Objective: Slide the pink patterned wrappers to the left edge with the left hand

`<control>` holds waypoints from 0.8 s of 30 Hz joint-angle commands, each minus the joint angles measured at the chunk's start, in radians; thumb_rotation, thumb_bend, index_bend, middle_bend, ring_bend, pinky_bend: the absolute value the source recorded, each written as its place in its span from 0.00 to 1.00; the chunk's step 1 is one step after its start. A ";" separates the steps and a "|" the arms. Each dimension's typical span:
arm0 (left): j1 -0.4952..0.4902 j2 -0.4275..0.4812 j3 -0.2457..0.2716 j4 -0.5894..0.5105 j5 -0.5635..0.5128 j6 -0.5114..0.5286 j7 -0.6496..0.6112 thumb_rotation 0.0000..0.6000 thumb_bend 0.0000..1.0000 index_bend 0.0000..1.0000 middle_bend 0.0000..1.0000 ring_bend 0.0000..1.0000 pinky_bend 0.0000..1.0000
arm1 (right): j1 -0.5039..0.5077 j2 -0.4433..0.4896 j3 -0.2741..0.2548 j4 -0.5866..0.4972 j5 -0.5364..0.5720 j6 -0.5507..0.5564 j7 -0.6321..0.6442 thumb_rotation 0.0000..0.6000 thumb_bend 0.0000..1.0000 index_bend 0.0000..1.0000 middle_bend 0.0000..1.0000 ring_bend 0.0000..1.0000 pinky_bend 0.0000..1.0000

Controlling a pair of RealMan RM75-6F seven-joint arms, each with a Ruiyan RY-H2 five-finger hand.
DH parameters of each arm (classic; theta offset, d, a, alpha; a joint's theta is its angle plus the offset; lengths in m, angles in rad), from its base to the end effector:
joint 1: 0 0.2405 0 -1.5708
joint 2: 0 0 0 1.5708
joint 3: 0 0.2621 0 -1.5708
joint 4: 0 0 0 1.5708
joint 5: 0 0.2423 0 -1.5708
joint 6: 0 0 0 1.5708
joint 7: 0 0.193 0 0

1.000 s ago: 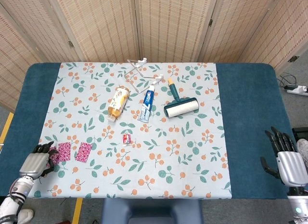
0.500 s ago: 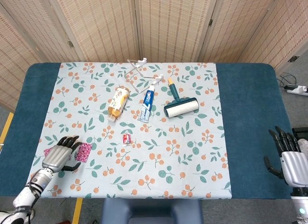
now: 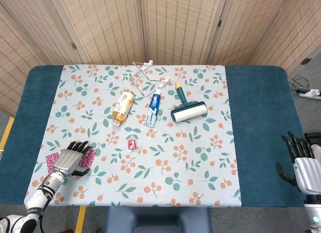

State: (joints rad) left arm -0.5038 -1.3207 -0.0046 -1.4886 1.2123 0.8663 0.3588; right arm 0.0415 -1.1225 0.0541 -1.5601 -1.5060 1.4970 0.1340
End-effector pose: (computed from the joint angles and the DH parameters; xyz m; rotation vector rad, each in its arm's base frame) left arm -0.3026 0.3260 -0.0244 -1.9315 -0.9544 -0.4578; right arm -0.3475 -0.2203 0.1393 1.3193 -0.9782 0.9545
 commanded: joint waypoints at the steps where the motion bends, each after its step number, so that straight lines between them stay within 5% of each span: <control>1: -0.003 -0.002 0.003 0.003 -0.013 0.001 0.013 0.62 0.37 0.11 0.00 0.00 0.00 | 0.000 -0.001 0.000 0.001 0.001 -0.001 0.001 1.00 0.46 0.00 0.00 0.00 0.00; 11: -0.005 -0.019 0.019 0.034 -0.025 0.003 0.021 0.86 0.36 0.06 0.00 0.00 0.00 | -0.002 -0.005 0.001 0.007 0.004 -0.002 0.004 1.00 0.46 0.00 0.00 0.00 0.00; 24: -0.024 -0.024 0.028 0.056 -0.042 -0.011 0.051 0.96 0.36 0.10 0.00 0.00 0.00 | -0.006 -0.009 0.000 0.006 0.008 0.000 0.000 1.00 0.46 0.00 0.00 0.00 0.00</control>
State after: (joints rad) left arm -0.5267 -1.3443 0.0227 -1.4337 1.1709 0.8555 0.4092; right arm 0.0352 -1.1316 0.0543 -1.5540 -1.4983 1.4971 0.1336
